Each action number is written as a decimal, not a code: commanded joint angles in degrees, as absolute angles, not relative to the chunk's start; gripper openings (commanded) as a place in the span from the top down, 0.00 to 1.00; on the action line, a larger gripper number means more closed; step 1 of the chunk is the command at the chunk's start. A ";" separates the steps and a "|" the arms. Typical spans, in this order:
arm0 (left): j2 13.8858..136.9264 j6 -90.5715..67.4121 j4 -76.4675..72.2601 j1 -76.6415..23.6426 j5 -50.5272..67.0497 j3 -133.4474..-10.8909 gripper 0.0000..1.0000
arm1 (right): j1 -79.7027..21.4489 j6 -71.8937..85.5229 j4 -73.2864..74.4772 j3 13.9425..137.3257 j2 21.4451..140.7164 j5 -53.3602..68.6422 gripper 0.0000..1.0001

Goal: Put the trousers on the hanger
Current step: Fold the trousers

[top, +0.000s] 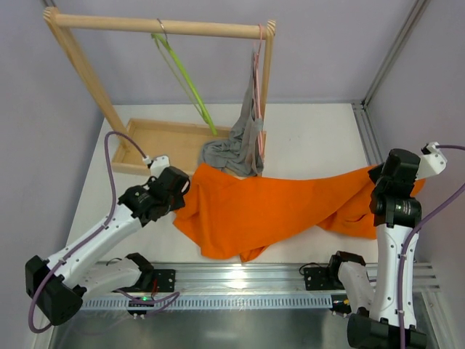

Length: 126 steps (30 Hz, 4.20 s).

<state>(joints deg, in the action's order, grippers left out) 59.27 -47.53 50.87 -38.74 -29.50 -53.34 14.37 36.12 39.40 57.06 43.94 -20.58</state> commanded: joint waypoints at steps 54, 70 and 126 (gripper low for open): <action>54.96 -67.15 41.03 -36.91 -29.07 -34.87 1.00 | 14.59 35.51 37.53 57.39 41.58 -19.25 0.96; 35.70 -58.89 61.00 -35.16 -63.37 -65.65 1.00 | 14.59 36.04 50.18 73.99 35.60 -16.97 0.96; 61.87 -42.19 37.80 14.76 -21.19 -54.40 0.99 | 14.07 42.01 11.70 55.46 64.15 -3.25 0.96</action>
